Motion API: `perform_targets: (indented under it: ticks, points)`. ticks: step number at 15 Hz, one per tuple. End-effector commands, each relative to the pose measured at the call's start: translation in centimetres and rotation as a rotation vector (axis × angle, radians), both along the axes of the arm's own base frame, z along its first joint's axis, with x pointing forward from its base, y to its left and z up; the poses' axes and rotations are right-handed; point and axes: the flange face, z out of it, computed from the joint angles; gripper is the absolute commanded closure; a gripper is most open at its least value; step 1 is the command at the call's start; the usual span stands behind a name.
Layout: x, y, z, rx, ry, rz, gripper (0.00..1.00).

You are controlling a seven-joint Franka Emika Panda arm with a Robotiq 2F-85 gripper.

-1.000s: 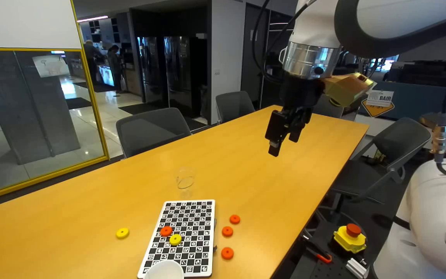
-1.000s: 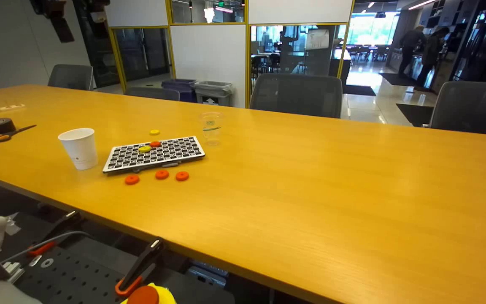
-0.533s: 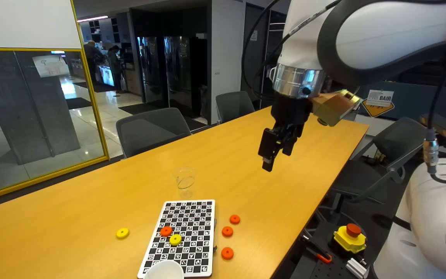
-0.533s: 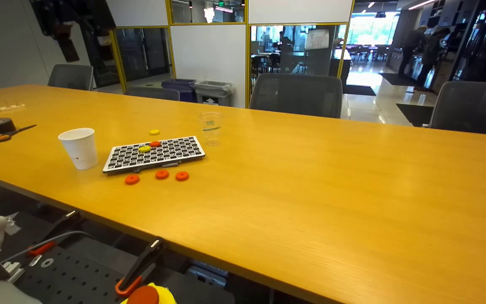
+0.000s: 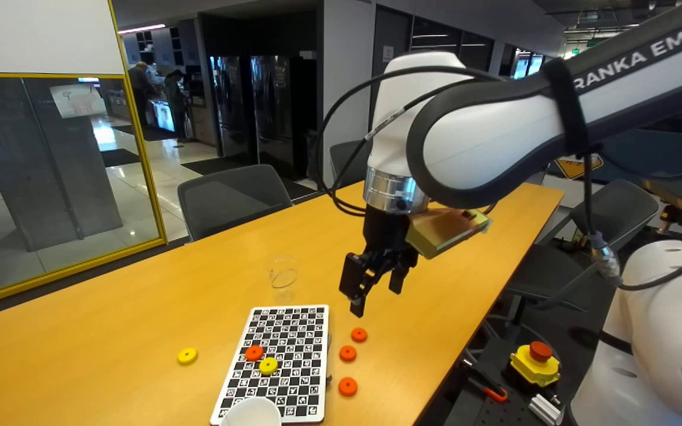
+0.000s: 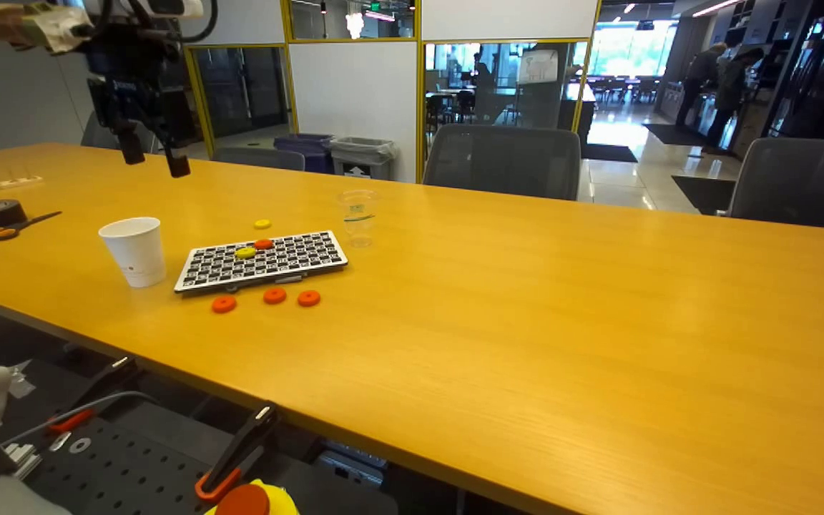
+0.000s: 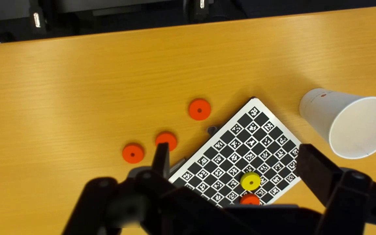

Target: Pick up the orange and yellow objects from the table and put them in the two cups on the table

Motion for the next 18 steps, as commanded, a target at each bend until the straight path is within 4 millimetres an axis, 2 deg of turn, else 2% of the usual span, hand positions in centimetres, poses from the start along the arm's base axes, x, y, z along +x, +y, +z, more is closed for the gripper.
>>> perform_targets:
  ticks: [1,5,8,13,18]
  points:
    - [0.7,2.0,-3.1,-0.02,0.04,0.041,0.0]
    - [1.2,3.8,-6.3,-0.059,0.04,0.164,0.0]
    - [2.3,4.7,-9.0,-0.092,-0.005,0.246,0.0]
    - [3.8,4.5,-12.8,-0.094,-0.051,0.341,0.0]
    - [5.2,3.2,-16.5,-0.053,-0.052,0.404,0.0]
